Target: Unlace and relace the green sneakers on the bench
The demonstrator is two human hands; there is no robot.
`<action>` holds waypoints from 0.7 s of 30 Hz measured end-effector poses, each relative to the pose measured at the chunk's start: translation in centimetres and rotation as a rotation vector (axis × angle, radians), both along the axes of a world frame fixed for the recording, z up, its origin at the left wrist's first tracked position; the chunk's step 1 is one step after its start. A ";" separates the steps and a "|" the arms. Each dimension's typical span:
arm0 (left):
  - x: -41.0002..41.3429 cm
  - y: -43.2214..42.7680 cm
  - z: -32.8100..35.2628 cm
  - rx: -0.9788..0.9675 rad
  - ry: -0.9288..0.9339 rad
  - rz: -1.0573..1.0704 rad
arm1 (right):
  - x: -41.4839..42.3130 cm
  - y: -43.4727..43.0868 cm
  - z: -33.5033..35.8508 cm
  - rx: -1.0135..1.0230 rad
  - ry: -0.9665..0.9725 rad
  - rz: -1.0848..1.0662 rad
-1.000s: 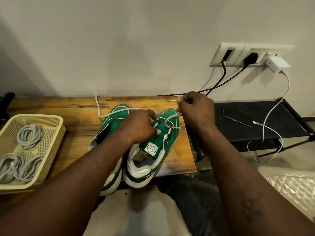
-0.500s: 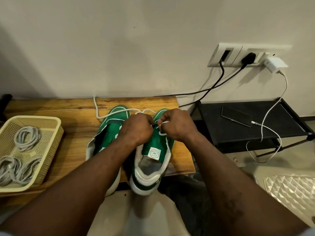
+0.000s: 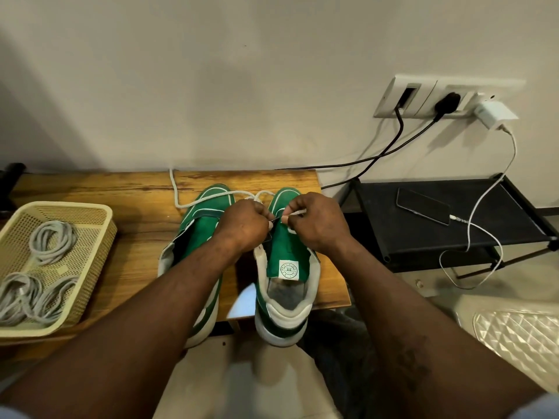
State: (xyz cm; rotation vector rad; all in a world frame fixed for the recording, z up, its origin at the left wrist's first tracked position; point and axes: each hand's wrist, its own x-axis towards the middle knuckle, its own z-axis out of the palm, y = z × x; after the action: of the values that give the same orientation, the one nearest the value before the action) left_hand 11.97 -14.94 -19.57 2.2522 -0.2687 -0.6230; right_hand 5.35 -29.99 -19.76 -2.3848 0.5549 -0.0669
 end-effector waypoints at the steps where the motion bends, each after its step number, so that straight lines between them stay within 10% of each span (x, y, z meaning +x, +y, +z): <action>1: 0.0 0.0 0.0 -0.002 -0.001 -0.002 | 0.0 0.2 -0.1 0.016 -0.015 -0.010; 21: -2.2 0.0 0.2 0.089 -0.102 0.022 | -0.6 2.1 -0.6 -0.152 0.049 -0.178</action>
State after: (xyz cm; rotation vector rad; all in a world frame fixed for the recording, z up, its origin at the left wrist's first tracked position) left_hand 9.75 -14.91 -19.35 2.3730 -0.2714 -0.5187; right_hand 4.73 -27.89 -20.37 -2.4837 0.8108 -0.1336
